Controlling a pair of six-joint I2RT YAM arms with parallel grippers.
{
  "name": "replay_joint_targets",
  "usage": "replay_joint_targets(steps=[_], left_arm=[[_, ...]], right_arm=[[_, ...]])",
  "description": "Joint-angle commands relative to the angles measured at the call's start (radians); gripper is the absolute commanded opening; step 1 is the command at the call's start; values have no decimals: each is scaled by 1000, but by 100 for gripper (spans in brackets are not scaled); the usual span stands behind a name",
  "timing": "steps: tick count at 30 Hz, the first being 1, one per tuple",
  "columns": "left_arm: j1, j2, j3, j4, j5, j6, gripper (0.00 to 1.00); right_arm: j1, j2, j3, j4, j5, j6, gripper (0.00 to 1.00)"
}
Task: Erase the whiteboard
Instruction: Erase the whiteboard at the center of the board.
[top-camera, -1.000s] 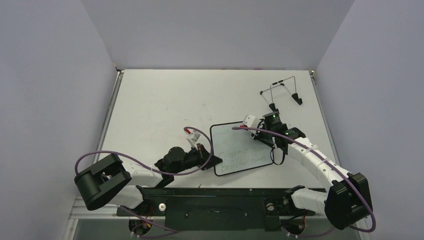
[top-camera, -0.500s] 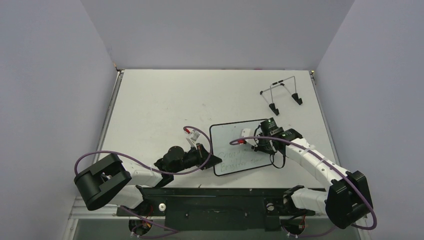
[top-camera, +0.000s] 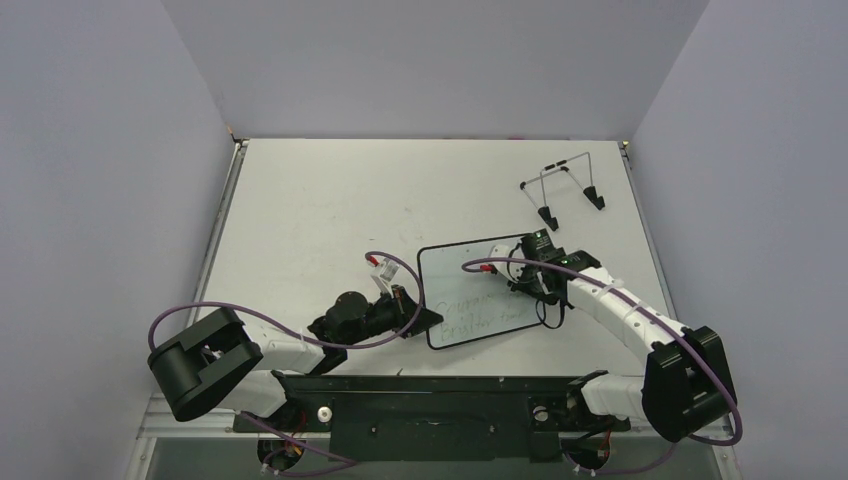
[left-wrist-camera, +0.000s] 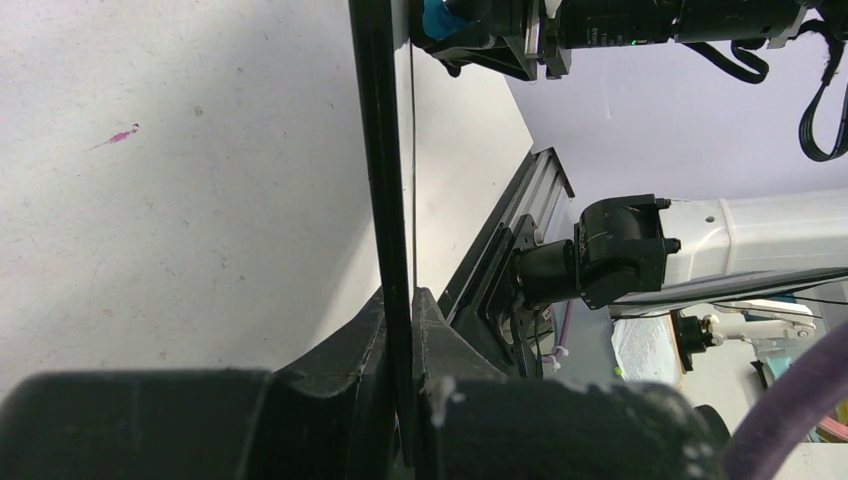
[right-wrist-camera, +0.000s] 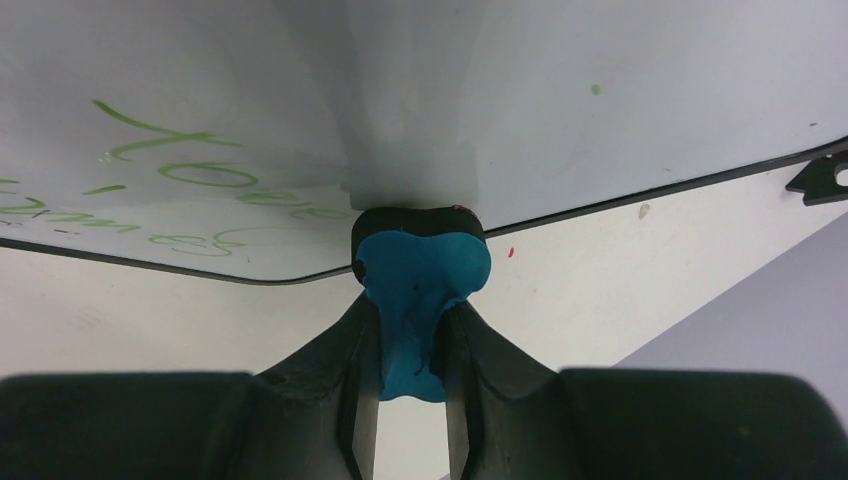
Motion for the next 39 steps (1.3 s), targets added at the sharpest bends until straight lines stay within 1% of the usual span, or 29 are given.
replay_joint_targets(steps=[1,2,4,5,7,10,11,13,15,17,18,20,22,24,26,27,30,31,33,35,36,37,39], left_arm=[[-5,-28,21,105,57,54,0],[-5,-28,20,105,55,55,0],[-4,-25,21,107,55,56,0],[-5,-23,23,108,57,56,0],[-5,-21,23,108,57,54,0],[-4,-24,23,108,55,50,0],[-6,-27,21,108,53,49,0],[-5,-29,19,108,49,49,0],[-4,-22,19,113,48,48,0],[-4,-8,18,135,51,40,0],[-4,-2,16,144,53,36,0],[-4,17,16,172,57,25,0],[-4,30,16,193,59,15,0],[-4,33,15,200,59,9,0],[-4,28,14,199,52,8,0],[-4,22,14,197,48,8,0],[-4,3,12,182,40,9,0],[-4,-2,9,180,38,11,0],[-4,-13,7,172,35,14,0],[-5,-25,7,162,35,22,0],[-4,-29,7,159,35,26,0],[-4,-29,9,159,35,27,0],[-4,-25,13,160,42,29,0]], right_arm=[[18,8,57,83,54,32,0],[21,7,69,80,30,31,0],[37,0,88,62,-70,17,0],[60,-4,92,53,-136,0,0],[105,-21,93,24,-220,-31,0],[178,-56,76,-36,-336,-97,0],[185,-63,59,-54,-346,-129,0],[190,-82,31,-54,-342,-152,0],[176,-91,14,-8,-286,-115,0],[128,-82,22,50,-239,-53,0],[83,-78,28,70,-227,-13,0],[20,-67,52,126,-226,43,0],[-5,-55,75,168,-238,81,0],[-4,-33,101,179,-289,107,0],[19,-5,127,161,-346,120,0],[53,11,131,149,-367,114,0],[133,19,124,56,-412,22,0],[168,2,117,37,-436,-23,0],[193,-39,85,3,-460,-68,0],[185,-79,53,16,-424,-55,0],[159,-84,40,54,-401,-39,0],[142,-83,37,73,-362,1,0],[84,-72,51,170,-304,79,0]])
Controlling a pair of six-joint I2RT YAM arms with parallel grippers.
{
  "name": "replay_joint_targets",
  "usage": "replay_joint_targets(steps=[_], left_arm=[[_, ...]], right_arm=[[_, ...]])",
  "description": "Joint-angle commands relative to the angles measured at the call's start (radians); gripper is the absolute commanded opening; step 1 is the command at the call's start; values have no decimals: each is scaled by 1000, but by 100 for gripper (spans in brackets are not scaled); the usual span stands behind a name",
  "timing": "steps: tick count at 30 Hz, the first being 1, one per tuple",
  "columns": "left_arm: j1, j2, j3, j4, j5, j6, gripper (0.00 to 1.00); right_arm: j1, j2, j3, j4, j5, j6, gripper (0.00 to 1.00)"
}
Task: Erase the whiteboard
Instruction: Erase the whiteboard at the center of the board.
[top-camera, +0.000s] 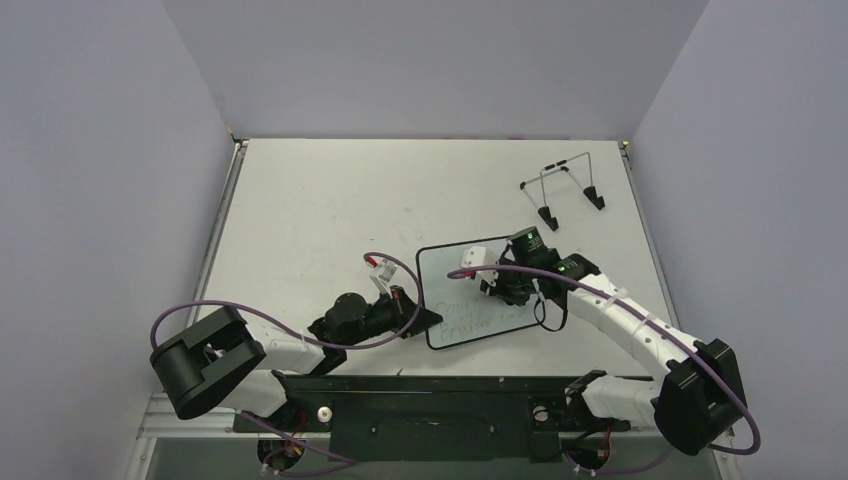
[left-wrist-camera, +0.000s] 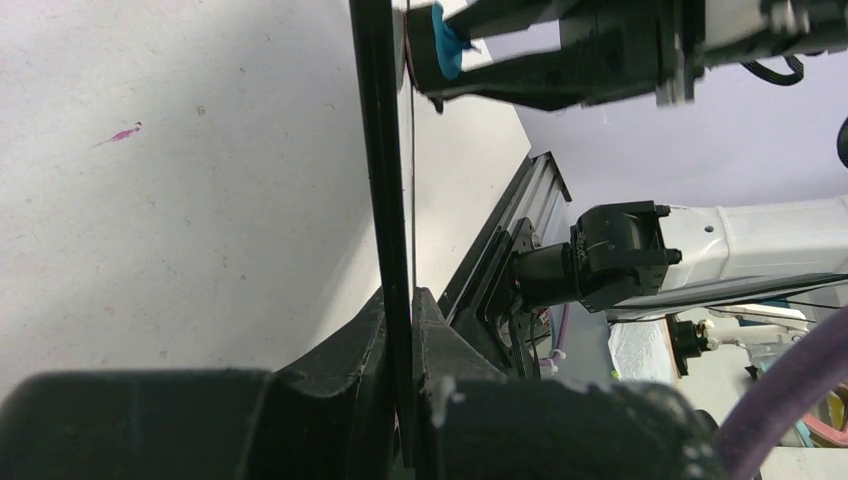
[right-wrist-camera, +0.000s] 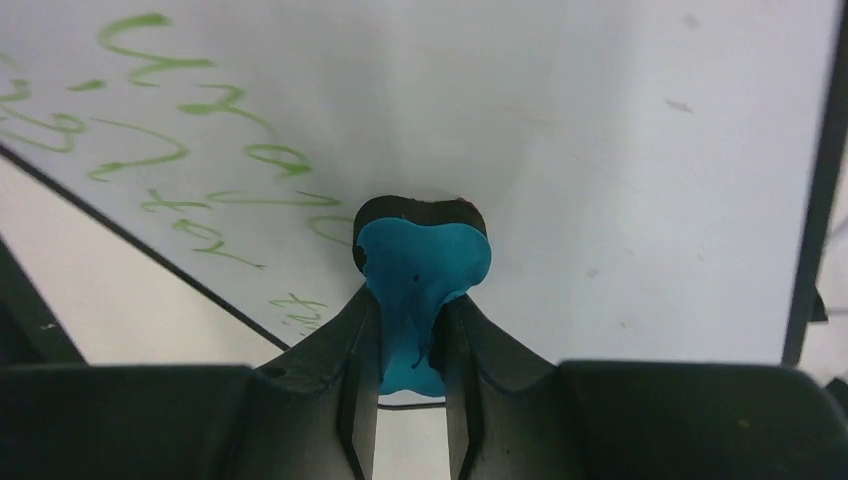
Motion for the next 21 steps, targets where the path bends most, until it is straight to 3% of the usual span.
replay_joint_targets(steps=[1,6,12,16,21], left_arm=[[-6,-34,27,123,56,42,0],[-6,-28,31,127,59,38,0],[-7,-28,47,111,59,39,0],[-7,-29,62,92,64,42,0],[-9,-39,73,70,61,48,0]], right_arm=[[-116,1,6,150,91,122,0],[-150,39,67,300,132,300,0],[-15,121,147,314,79,380,0],[79,119,179,300,-35,406,0],[127,124,198,272,-101,438,0]])
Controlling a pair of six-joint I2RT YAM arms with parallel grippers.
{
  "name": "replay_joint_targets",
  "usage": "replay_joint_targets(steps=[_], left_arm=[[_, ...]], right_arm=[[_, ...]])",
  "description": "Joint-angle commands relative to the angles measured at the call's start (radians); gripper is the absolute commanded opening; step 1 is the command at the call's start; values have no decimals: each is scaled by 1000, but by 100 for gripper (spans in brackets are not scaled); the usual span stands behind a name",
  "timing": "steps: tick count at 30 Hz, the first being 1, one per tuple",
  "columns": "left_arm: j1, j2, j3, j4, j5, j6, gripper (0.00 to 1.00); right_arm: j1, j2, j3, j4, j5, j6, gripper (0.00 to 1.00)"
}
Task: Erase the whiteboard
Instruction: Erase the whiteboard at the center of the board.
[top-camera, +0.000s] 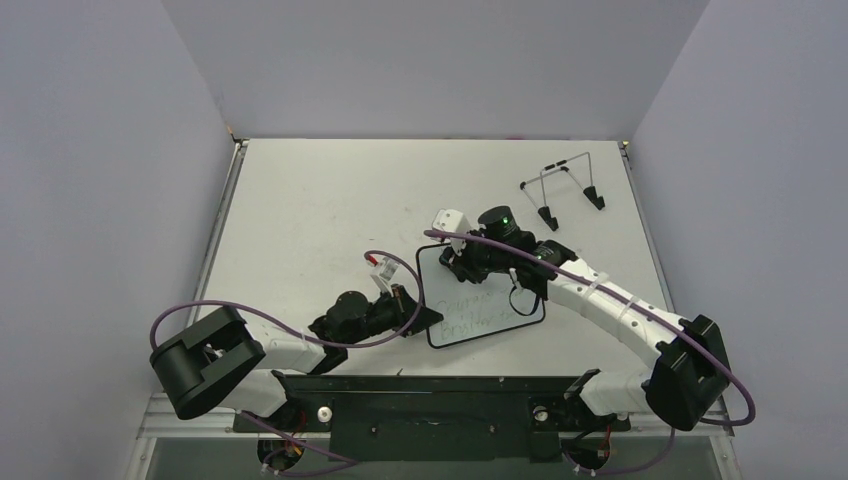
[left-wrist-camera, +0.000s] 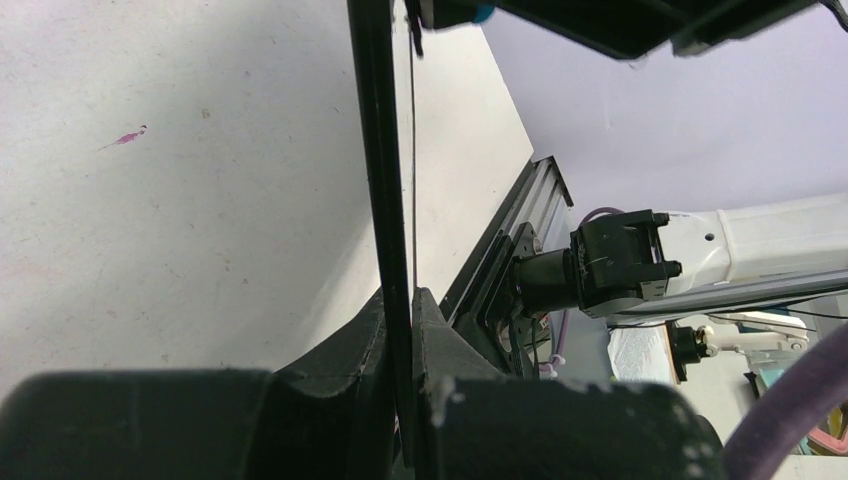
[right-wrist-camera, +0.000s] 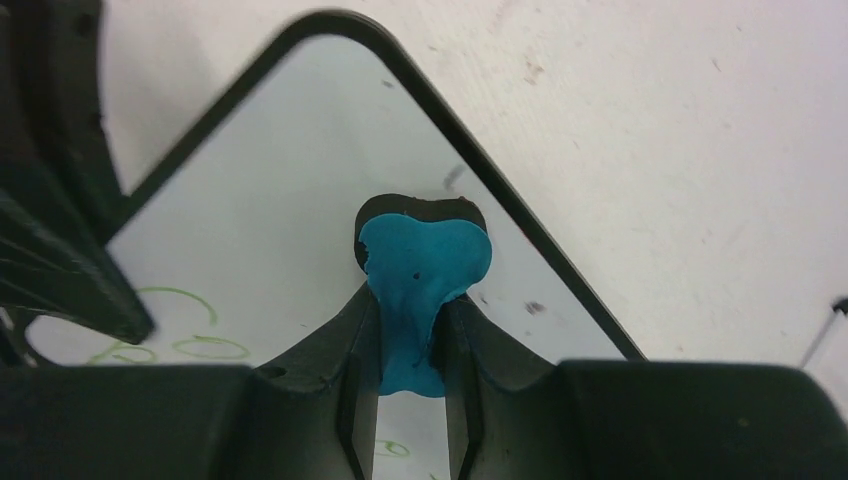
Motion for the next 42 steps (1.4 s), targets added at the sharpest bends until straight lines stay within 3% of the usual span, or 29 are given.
replay_joint_targets(steps=[1,5,10,16,21,31,42], left_arm=[[-11,-40,60,93,65,54,0],[-12,-70,35,102,43,61,0],[-10,-133,-18,115,-7,96,0],[-7,-151,-53,127,-28,101,0],[-6,-172,-62,104,-35,107,0],[-6,-219,-67,37,-44,131,0],[6,-204,-51,15,-27,102,0]], right_arm=[[27,9,27,22,-86,56,0],[-48,9,-22,22,30,67,0],[-246,-12,-87,-53,19,6,0],[-322,-20,-160,-272,-29,-375,0],[-388,-53,-204,-372,-62,-547,0],[-498,-137,-273,-238,-29,-594,0],[-510,-307,-427,-141,-109,-856,0]])
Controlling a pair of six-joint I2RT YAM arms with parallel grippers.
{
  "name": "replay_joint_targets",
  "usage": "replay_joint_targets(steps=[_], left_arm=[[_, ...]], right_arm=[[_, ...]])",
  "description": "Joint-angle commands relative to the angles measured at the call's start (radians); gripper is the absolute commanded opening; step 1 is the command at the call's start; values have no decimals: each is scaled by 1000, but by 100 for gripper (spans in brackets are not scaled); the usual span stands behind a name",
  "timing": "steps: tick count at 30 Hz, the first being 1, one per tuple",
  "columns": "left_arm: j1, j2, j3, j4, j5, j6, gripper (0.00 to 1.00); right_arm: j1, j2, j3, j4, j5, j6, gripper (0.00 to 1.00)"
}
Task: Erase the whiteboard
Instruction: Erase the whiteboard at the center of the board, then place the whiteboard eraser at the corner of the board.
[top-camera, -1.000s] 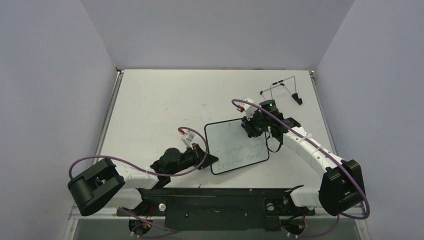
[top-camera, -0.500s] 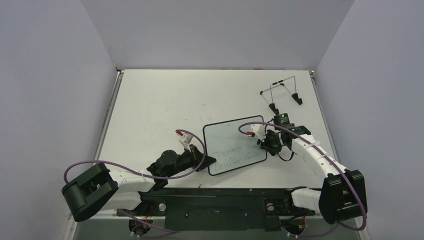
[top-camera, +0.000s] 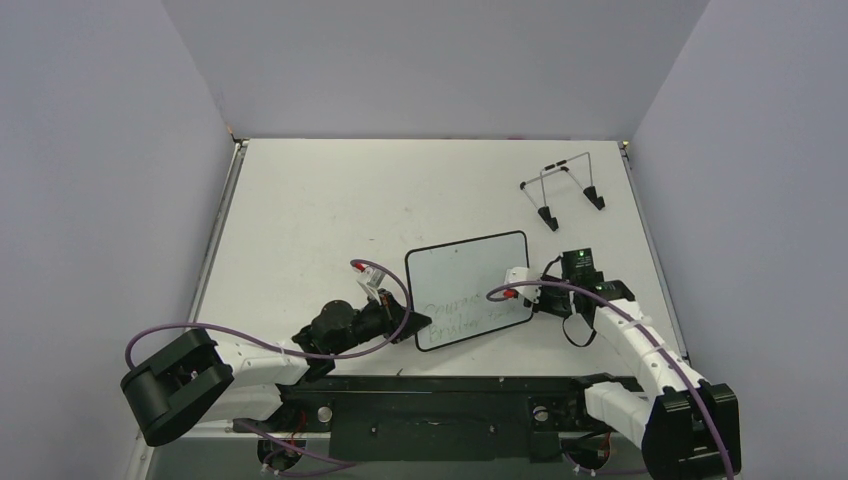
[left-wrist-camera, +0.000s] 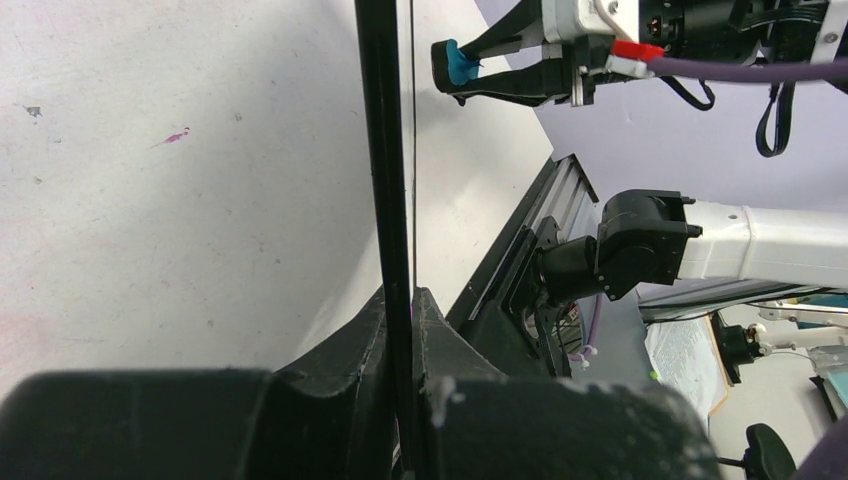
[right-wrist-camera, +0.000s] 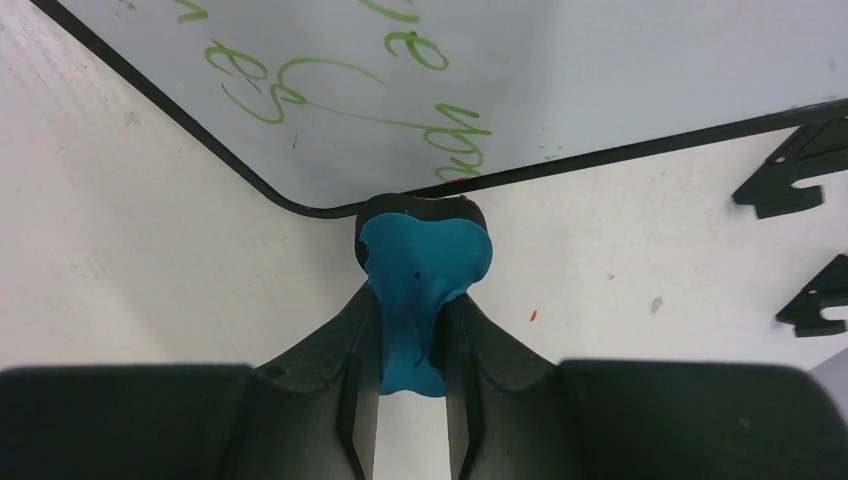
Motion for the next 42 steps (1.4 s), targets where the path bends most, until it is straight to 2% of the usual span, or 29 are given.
replay_joint_targets(steps=[1,8,17,27,30,35,39,42], left_arm=[[9,-21,34,91,19,-3,0],[15,-12,42,88,29,-34,0],[15,18,45,118,42,-45,0],[15,18,48,116,39,-39,0],[14,19,53,117,40,-39,0],[14,-16,43,75,24,-12,0],[13,-80,34,-4,-7,33,0],[11,-120,26,-40,-22,58,0]], right_arm=[[-7,-44,-12,71,-61,-139,0],[-5,-32,-12,70,-91,-207,0],[3,17,-20,123,-2,-196,0],[13,-10,15,40,-51,-212,0],[10,14,38,72,-67,-87,0],[-68,96,228,42,-141,298,0],[-175,184,279,29,-48,440,0],[-252,261,291,-11,15,475,1]])
